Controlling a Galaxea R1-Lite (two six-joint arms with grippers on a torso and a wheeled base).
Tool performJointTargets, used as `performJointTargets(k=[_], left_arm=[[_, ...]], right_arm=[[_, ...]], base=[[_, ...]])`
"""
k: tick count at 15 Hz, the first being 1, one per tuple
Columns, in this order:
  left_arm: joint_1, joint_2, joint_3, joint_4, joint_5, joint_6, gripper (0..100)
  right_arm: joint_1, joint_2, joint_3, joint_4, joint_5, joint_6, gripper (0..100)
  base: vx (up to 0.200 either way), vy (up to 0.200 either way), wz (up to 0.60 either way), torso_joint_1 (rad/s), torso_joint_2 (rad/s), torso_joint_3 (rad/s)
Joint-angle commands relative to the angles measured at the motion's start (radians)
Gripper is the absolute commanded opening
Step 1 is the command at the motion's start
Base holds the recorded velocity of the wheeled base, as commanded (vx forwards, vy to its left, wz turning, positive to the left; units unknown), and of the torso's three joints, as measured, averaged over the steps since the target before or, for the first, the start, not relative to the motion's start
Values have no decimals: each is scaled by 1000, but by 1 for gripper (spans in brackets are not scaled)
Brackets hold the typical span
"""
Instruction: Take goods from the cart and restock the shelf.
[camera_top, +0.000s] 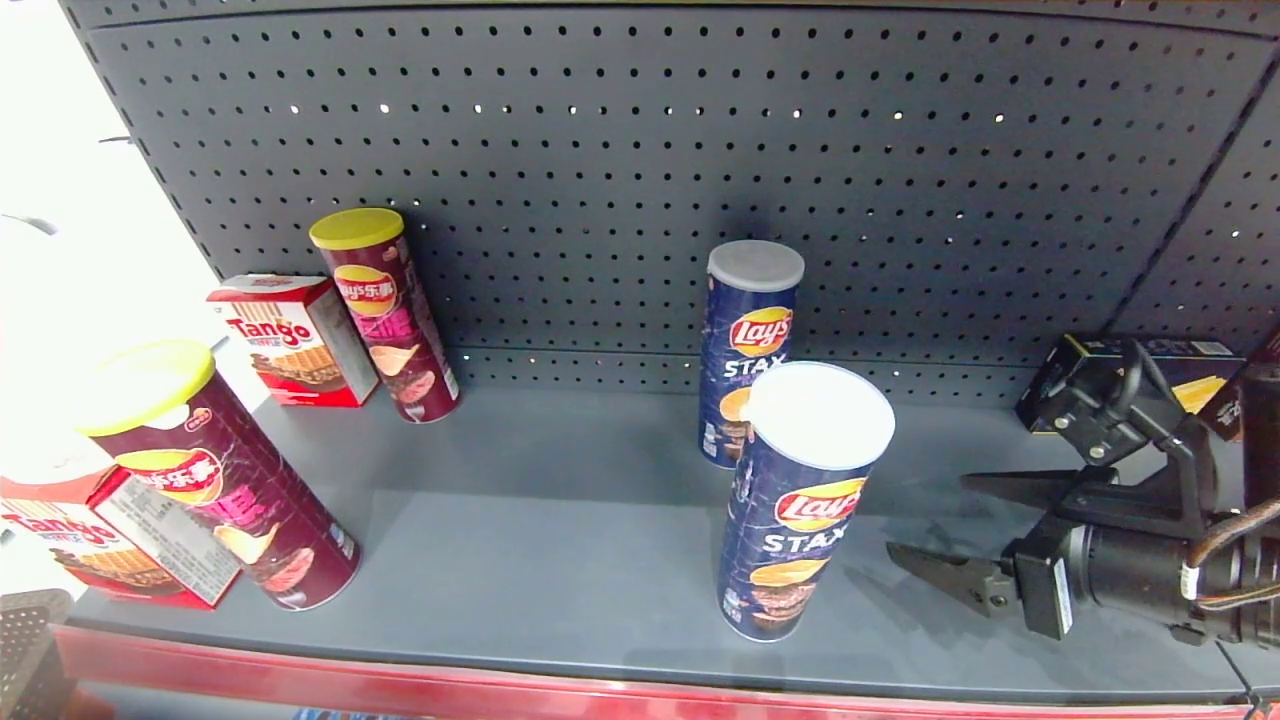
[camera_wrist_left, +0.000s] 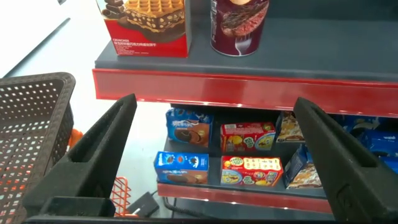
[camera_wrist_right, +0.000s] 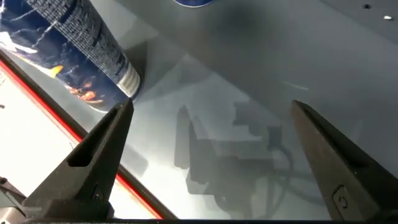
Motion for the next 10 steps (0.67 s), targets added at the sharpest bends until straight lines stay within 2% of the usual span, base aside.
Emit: performJointTargets(k=[1,6,10], left_arm=[[0,4,0,0,0,0,100],[0,4,0,0,-1,-1,100],[0,4,0,0,-3,-1,100]], right_arm=[[8,41,-19,-1,-1,-1,100],[53,115,-88,-1,-16,-1,100],[77,125,-91,0,-16,-1,100]], base=[[0,0,0,0,0,0],[0,0,0,0,0,0],[0,0,0,0,0,0]])
